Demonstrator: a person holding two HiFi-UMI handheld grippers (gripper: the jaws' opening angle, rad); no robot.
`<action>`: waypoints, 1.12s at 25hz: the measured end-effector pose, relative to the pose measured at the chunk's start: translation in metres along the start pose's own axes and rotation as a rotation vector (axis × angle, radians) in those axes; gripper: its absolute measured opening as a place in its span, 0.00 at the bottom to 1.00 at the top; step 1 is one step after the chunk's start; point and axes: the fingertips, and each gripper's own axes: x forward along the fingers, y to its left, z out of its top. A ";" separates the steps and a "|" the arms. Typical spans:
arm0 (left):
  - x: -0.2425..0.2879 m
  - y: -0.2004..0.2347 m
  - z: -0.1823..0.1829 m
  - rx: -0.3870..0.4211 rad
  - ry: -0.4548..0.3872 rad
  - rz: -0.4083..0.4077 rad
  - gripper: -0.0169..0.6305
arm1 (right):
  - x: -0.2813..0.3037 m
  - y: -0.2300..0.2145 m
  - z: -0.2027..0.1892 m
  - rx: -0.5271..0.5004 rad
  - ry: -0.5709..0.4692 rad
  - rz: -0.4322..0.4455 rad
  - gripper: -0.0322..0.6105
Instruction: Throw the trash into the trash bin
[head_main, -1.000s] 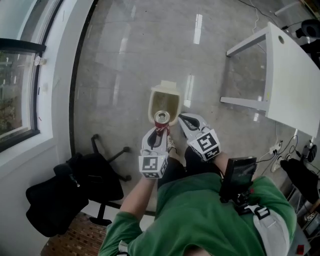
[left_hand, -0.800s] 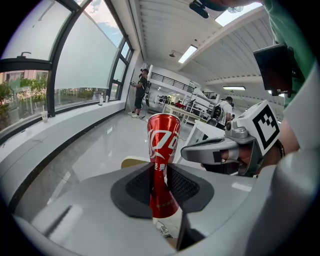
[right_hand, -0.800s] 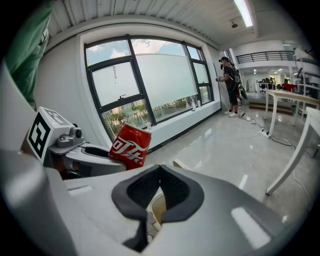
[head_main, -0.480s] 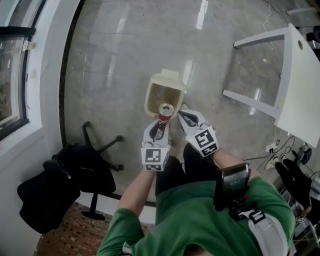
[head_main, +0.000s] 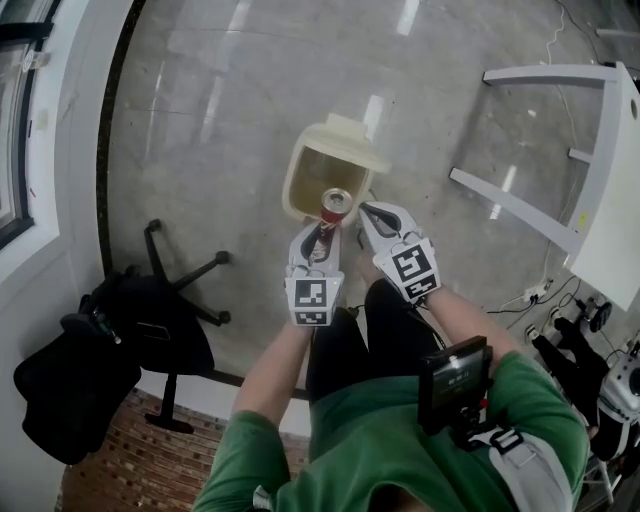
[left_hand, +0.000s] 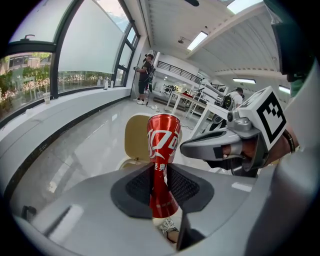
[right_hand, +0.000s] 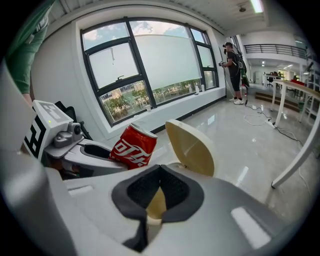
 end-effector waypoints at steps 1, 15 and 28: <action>0.004 0.002 -0.006 -0.005 0.002 0.002 0.16 | 0.005 -0.001 -0.005 -0.001 0.005 0.000 0.05; 0.078 0.023 -0.072 -0.035 0.073 0.017 0.16 | 0.071 -0.028 -0.074 -0.038 0.082 -0.004 0.05; 0.133 0.041 -0.103 -0.003 0.160 0.034 0.16 | 0.108 -0.055 -0.114 -0.085 0.141 -0.016 0.05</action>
